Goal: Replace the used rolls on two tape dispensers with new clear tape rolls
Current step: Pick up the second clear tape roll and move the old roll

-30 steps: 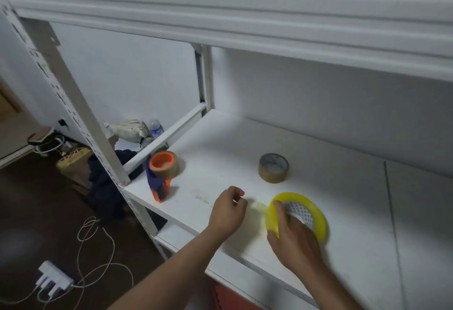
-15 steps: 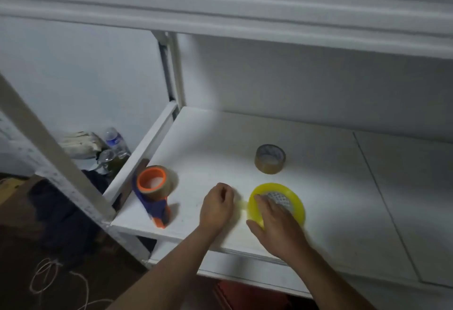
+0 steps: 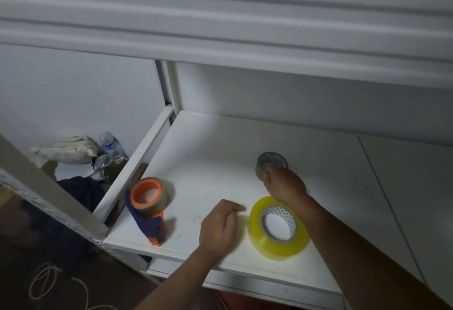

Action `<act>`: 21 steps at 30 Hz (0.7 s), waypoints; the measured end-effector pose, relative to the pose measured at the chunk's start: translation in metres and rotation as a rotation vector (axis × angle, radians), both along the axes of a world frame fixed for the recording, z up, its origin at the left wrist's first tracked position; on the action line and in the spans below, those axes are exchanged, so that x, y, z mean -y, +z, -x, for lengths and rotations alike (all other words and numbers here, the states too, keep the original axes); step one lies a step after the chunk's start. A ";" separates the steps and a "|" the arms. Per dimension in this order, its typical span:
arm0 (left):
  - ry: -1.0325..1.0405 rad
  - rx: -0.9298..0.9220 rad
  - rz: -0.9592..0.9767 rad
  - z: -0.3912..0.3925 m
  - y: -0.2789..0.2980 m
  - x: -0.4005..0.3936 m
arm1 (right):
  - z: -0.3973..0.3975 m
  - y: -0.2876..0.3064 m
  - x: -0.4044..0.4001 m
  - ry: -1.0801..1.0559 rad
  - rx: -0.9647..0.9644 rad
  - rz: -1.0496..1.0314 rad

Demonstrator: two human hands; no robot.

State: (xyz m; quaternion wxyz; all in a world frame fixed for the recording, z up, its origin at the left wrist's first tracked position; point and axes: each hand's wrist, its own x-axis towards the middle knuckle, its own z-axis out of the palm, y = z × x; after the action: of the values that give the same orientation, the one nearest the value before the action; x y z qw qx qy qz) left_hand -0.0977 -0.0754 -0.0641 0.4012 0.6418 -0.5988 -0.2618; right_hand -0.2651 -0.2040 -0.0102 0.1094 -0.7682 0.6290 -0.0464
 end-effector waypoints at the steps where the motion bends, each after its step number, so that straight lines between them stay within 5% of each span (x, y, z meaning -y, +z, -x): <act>1: 0.002 -0.021 -0.002 0.000 0.001 -0.001 | -0.002 -0.002 0.004 -0.016 -0.008 0.002; 12: 0.029 0.154 -0.055 0.005 0.002 0.003 | -0.028 0.013 0.040 -0.004 0.200 -0.195; 21: 0.070 0.140 -0.147 0.010 0.010 0.001 | -0.019 0.013 -0.030 0.212 0.134 0.047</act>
State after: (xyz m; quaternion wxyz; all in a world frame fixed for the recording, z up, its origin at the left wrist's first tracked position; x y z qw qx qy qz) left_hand -0.1075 -0.0760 -0.0545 0.3190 0.7069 -0.5816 -0.2454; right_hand -0.2460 -0.1741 0.0031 0.1376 -0.8279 0.5344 -0.1007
